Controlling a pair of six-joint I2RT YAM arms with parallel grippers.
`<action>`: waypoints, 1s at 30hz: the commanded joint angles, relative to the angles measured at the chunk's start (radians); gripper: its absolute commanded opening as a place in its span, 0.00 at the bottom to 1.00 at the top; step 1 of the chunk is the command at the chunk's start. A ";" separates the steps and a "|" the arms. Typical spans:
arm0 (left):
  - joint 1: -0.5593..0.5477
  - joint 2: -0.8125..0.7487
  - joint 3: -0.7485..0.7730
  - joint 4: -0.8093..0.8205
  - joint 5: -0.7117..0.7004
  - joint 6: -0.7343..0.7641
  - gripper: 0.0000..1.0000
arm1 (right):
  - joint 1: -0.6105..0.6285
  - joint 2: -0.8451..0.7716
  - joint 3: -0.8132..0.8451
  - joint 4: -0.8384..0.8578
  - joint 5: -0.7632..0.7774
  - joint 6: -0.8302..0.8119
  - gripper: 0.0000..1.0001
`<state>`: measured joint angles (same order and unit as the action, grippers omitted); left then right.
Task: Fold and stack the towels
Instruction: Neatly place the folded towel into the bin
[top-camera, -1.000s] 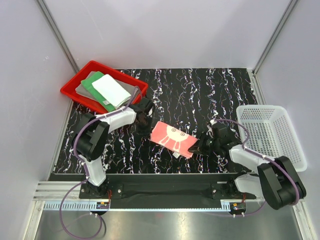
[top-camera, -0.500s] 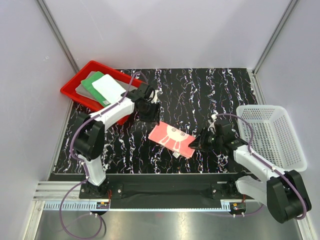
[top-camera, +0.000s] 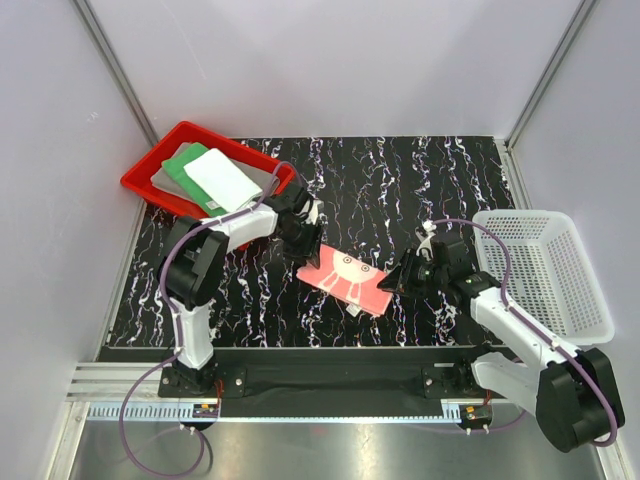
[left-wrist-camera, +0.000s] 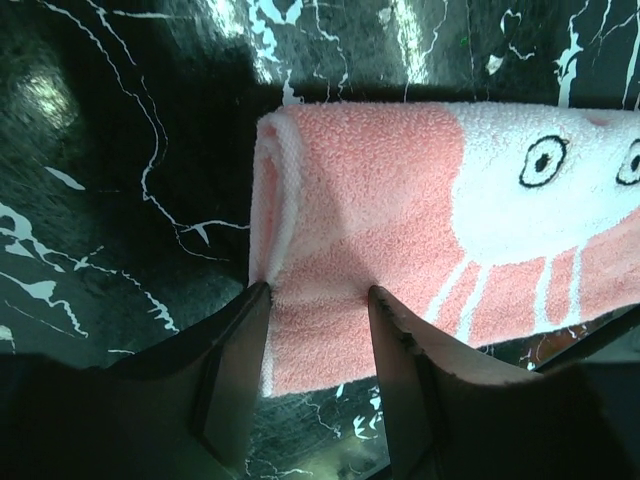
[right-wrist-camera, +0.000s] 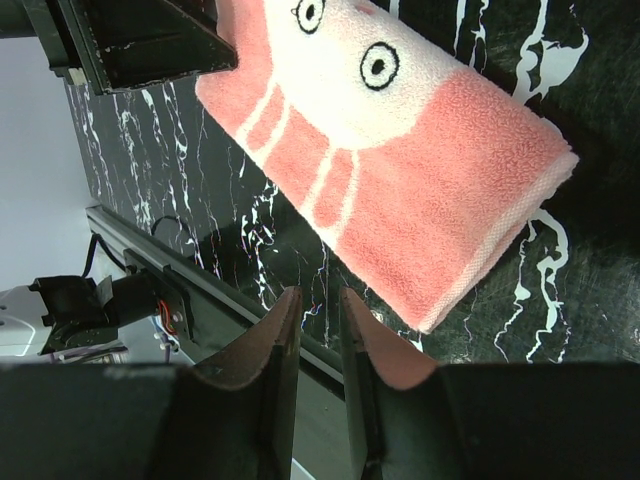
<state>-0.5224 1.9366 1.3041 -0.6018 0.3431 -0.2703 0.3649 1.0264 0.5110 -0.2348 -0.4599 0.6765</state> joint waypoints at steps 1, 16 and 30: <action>0.004 -0.017 -0.035 0.072 -0.039 0.000 0.50 | 0.006 -0.029 0.024 -0.006 0.017 -0.018 0.29; 0.004 -0.088 -0.028 0.119 -0.036 0.016 0.54 | 0.006 -0.042 0.015 -0.015 0.015 -0.025 0.29; -0.030 -0.037 -0.134 0.197 -0.006 -0.038 0.51 | 0.006 -0.058 0.023 -0.026 0.023 -0.032 0.29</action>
<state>-0.5274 1.8862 1.2022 -0.4431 0.3195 -0.2935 0.3649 0.9806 0.5110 -0.2615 -0.4538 0.6621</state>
